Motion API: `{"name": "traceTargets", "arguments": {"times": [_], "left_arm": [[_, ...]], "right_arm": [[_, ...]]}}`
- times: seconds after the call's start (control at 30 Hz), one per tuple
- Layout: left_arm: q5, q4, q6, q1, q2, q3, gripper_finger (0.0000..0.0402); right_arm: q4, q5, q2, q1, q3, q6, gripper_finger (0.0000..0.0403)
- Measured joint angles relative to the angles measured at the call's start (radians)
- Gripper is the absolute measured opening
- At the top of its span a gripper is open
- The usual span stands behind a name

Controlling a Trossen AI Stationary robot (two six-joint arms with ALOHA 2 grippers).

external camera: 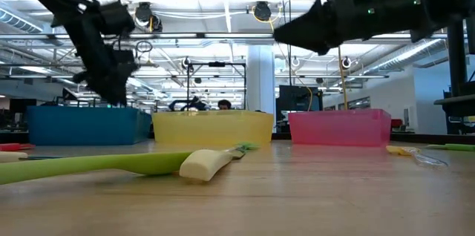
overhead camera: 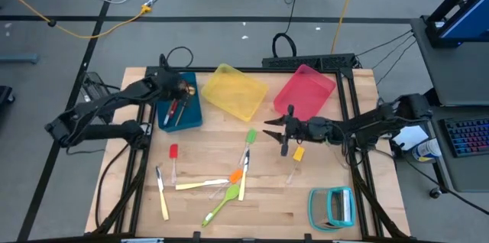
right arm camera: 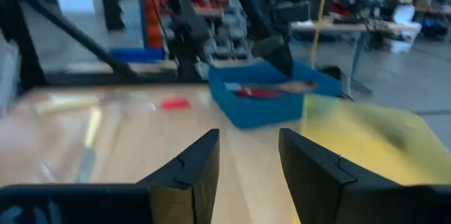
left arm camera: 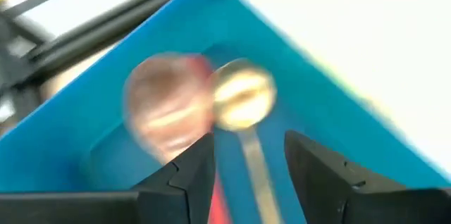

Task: Pick & Place Kitchen Items
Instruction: Put the right green spatula into the yellow bin

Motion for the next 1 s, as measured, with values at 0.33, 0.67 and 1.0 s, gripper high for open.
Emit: {"name": "traceTargets", "arguments": {"times": [0.33,0.67,1.0], "left_arm": [[0.158,0.067,0.067,-0.141,-0.237,0.001,0.0158],[0.159,0.080,0.131,-0.261,-0.251,0.001,0.0159],[0.157,0.136,0.180,-0.320,-0.252,-0.003,0.0159]], "right_arm": [[0.077,-0.022,0.276,0.027,0.163,0.106,0.0141],[-0.376,0.002,0.324,0.095,0.459,0.120,0.0141],[-1.331,0.333,0.164,0.188,0.683,0.473,0.0141]]}}
